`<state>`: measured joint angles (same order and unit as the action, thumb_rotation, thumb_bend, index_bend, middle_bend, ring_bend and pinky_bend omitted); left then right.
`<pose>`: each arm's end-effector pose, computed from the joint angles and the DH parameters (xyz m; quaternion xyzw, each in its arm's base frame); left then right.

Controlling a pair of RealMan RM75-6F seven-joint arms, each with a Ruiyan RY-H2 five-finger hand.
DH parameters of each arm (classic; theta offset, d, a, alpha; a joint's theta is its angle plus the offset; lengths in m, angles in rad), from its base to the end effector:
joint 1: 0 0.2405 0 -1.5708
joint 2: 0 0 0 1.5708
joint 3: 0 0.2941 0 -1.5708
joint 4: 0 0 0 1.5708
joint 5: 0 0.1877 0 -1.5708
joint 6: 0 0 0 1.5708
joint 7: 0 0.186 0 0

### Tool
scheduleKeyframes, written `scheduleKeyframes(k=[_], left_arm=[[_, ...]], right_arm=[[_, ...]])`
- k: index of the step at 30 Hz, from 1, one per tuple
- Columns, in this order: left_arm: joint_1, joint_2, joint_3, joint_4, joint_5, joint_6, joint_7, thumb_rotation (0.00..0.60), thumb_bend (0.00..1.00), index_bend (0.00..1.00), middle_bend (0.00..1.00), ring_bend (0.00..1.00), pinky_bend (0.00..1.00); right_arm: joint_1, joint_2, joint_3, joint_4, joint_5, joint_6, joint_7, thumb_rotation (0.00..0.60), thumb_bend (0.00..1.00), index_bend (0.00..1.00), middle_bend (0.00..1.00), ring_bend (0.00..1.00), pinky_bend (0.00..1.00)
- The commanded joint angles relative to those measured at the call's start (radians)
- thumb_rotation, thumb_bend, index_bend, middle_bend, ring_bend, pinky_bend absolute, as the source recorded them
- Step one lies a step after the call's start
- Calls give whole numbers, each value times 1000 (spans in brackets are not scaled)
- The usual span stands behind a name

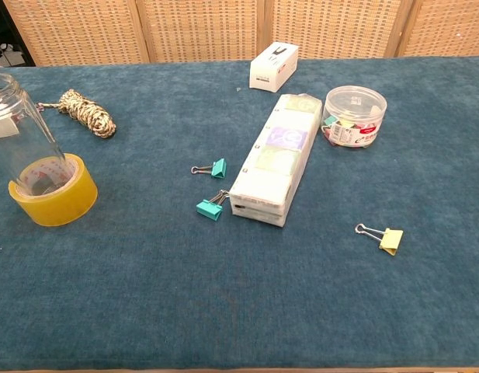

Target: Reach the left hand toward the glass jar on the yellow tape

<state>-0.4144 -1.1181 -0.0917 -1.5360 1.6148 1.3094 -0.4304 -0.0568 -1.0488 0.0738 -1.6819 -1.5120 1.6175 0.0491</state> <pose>-0.2491 0.3285 0.1728 -0.6447 -0.4102 -0.5194 0.3826 -0.3401 -0.1792 0.2397 0.5319 -0.3900 0.4102 0.6298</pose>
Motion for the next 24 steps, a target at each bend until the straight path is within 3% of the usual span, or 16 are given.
scheduleKeyframes(k=[1,20,24], left_arm=[[-5,-10,2,13,1,1,-6,600,532,658,0,0,0],[-13,-64,22,61,-25,-15,-29,600,535,656,0,0,0],[-14,-70,26,68,-31,-24,-27,600,535,596,0,0,0]], right_arm=[[0,0,0,0,1,0,0,600,0,0,0,0,0],[-1,3,3,1,5,1,4,600,0,0,0,0,0],[-1,3,3,1,6,1,3,600,0,0,0,0,0]])
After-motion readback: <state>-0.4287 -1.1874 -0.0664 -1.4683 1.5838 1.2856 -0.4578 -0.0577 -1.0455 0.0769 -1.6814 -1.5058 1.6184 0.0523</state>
